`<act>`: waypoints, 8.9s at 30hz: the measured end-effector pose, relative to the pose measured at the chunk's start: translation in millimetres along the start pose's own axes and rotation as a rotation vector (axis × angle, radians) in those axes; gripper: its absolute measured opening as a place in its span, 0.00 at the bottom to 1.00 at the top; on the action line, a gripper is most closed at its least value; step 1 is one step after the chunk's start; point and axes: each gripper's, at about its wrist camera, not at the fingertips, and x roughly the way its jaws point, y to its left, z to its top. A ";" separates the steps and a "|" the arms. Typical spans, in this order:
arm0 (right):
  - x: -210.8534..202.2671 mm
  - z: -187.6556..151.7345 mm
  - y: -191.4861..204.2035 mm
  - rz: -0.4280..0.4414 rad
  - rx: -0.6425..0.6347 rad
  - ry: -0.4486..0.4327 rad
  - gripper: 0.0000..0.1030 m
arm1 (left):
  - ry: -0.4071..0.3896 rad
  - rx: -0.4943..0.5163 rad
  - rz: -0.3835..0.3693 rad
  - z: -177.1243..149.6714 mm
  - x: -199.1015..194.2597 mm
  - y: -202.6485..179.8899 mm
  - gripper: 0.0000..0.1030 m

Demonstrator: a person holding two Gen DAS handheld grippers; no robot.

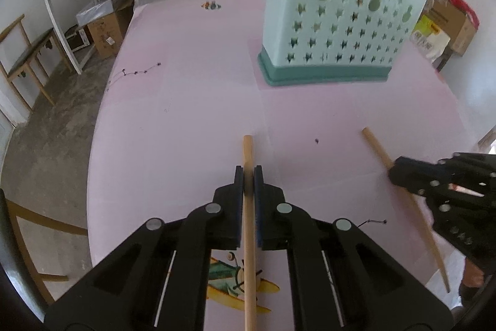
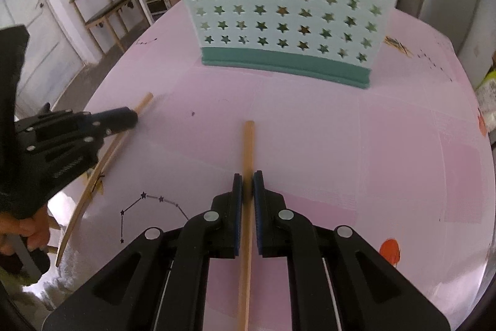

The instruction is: Organize utensils

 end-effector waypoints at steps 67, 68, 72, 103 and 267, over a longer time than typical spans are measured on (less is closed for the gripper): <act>-185.6 31.3 -124.0 0.278 0.328 -0.521 0.07 | -0.824 -0.226 -0.253 156.1 -105.2 -43.2 0.32; -188.8 33.7 -123.4 0.275 0.320 -0.530 0.07 | -0.828 -0.224 -0.251 152.0 -110.4 -40.7 0.37; -206.7 50.3 -120.3 0.256 0.271 -0.587 0.07 | -0.832 -0.201 -0.245 131.4 -133.5 -28.6 0.52; -126.6 191.0 -66.0 0.126 -0.088 -0.798 0.09 | -0.542 -0.115 -0.078 4.8 -118.2 39.5 0.81; -144.7 -37.7 1.9 -0.411 0.184 -0.327 0.94 | -0.208 -0.177 0.372 -28.5 -160.1 -3.2 0.92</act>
